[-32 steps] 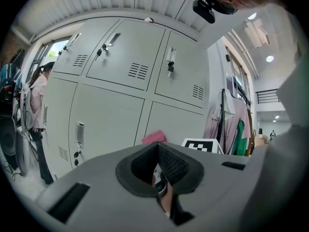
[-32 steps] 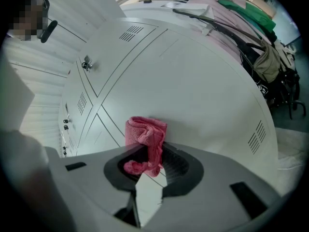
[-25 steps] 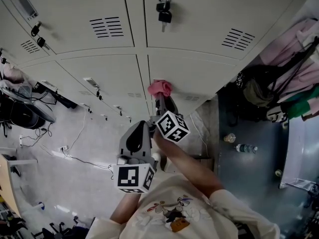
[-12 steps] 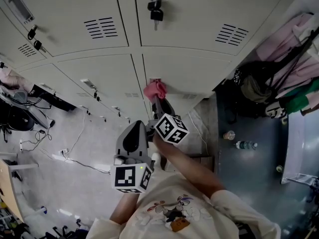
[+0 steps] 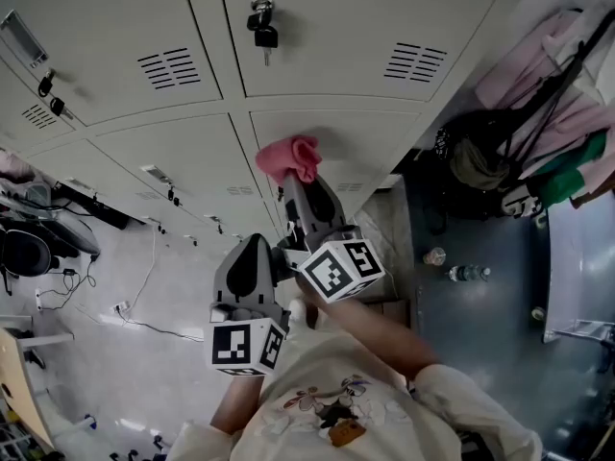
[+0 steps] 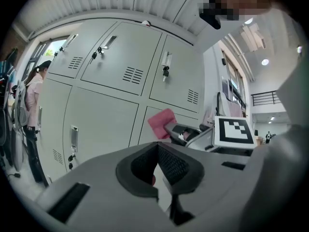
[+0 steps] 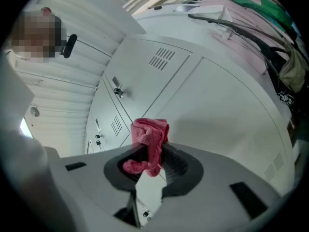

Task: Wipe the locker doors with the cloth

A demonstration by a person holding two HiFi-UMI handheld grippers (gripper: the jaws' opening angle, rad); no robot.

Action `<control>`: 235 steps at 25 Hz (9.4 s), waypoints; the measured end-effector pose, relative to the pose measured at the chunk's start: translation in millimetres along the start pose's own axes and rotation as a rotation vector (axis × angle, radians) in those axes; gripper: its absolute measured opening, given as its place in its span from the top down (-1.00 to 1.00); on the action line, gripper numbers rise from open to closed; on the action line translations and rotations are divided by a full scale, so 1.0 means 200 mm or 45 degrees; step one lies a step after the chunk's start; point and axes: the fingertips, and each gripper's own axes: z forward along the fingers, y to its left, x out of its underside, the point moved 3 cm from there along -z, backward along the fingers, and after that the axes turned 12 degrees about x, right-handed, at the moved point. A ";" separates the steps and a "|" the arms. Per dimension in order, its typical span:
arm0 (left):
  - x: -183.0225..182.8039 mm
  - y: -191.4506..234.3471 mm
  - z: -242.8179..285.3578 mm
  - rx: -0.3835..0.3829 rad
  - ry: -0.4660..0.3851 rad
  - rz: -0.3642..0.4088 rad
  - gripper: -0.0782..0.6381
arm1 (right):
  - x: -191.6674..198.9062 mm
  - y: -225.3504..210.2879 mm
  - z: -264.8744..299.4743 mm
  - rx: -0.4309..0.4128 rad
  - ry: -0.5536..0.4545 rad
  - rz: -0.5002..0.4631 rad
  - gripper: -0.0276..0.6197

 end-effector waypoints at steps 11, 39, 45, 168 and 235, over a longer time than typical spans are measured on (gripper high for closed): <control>-0.02 -0.02 -0.01 -0.007 0.001 0.011 0.77 | -0.08 -0.12 0.16 0.094 0.017 0.115 0.66; 0.04 0.01 0.02 -0.022 0.056 0.010 0.77 | 0.26 -0.50 0.12 0.336 0.113 0.127 0.66; 0.05 -0.02 0.04 -0.007 0.064 0.009 0.77 | 0.37 -0.60 0.10 0.414 0.156 0.124 0.66; 0.07 -0.16 0.06 0.049 0.082 0.005 0.76 | 0.38 -1.00 -0.02 0.626 0.313 0.390 0.65; 0.08 -0.37 0.19 0.253 0.070 -0.009 0.77 | -0.30 -0.57 -0.13 0.255 0.263 0.629 0.66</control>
